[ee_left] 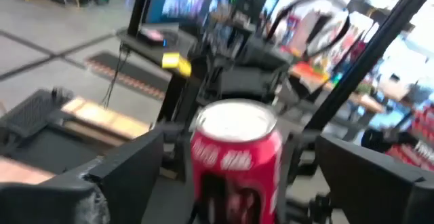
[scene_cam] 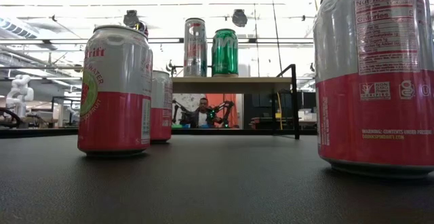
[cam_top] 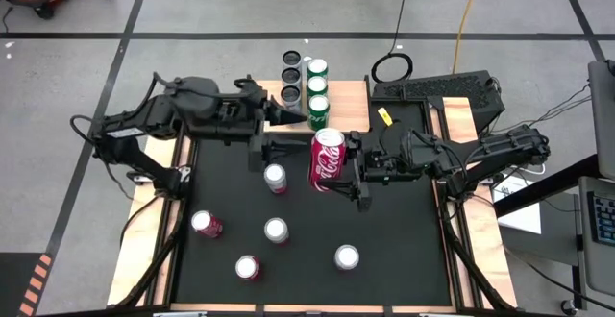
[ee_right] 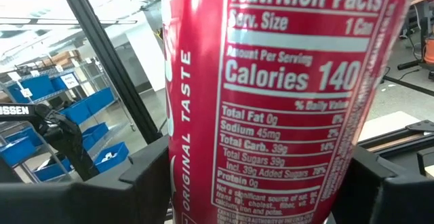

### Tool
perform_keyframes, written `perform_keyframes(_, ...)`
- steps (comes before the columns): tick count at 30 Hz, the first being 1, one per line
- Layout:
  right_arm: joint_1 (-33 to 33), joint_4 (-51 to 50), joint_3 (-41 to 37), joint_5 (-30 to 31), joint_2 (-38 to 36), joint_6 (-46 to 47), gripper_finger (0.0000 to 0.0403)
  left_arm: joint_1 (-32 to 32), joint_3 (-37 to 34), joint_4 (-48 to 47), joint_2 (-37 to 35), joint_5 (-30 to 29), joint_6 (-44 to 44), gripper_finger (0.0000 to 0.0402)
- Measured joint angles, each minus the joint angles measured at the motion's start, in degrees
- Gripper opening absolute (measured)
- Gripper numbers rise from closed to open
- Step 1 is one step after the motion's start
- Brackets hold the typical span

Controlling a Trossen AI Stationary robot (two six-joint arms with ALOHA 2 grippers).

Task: Place canned beverage on shelf
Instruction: Put the top right red white soda can on the shelf

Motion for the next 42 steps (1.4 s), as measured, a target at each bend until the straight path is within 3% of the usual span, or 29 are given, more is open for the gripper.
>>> perform_keyframes(6, 0.0, -0.03, 0.0, 0.02, 0.0, 0.0, 0.0273, 2.54, 0.04, -3.0, 1.08, 6.81, -0.17, 0.0398)
perform_keyframes(30, -0.02, -0.92, 0.07, 1.44, 0.02, -1.86, 0.0276, 4.39, 0.04, 5.7, 6.27, 14.52, -0.54, 0.04)
perform_keyframes(42, -0.26, -2.4, 0.07, 1.38, 0.07, -1.51, 0.0276, 4.95, 0.04, 5.43, 7.04, 17.04, -0.53, 0.04)
